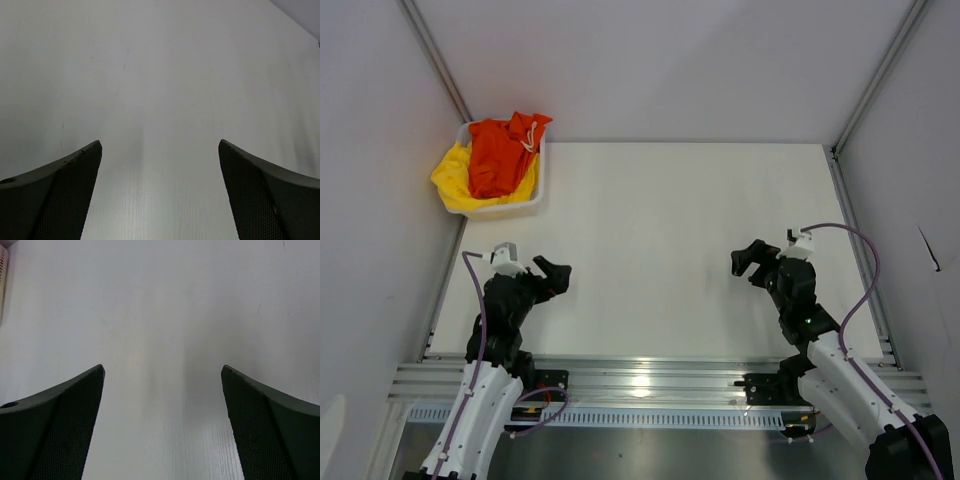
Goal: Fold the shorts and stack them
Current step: Grab the shorts from the pile, then move the shorts to the center of the board, then flatten the shorts out
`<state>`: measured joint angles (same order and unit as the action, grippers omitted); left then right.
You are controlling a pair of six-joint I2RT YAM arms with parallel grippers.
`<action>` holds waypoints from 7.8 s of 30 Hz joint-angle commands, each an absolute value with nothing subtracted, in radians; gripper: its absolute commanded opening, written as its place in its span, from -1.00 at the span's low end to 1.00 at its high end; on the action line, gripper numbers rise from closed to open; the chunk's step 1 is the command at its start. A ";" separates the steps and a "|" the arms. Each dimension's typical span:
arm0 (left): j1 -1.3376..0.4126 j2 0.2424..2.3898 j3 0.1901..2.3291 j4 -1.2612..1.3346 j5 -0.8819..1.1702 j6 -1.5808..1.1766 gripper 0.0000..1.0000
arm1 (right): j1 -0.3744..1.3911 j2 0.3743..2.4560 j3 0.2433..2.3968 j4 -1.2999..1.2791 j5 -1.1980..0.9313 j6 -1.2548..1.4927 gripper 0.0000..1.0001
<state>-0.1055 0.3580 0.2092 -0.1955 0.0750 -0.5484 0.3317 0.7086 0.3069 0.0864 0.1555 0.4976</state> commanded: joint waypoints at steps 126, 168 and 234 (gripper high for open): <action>-0.380 0.994 0.986 0.265 0.084 -1.063 -1.00 | 0.313 0.600 0.264 0.138 0.084 0.483 0.99; -0.495 0.927 0.604 0.114 -0.196 -1.195 -1.00 | 0.591 0.912 0.363 0.295 -0.054 0.365 0.97; -0.495 0.801 0.971 -0.195 -0.239 -1.193 -1.00 | 0.963 1.744 0.862 0.841 0.614 0.027 0.31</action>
<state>-0.4908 0.8223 0.9127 -0.2295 -0.2321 -1.1961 0.9848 1.7973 0.8707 0.8474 0.6441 0.0505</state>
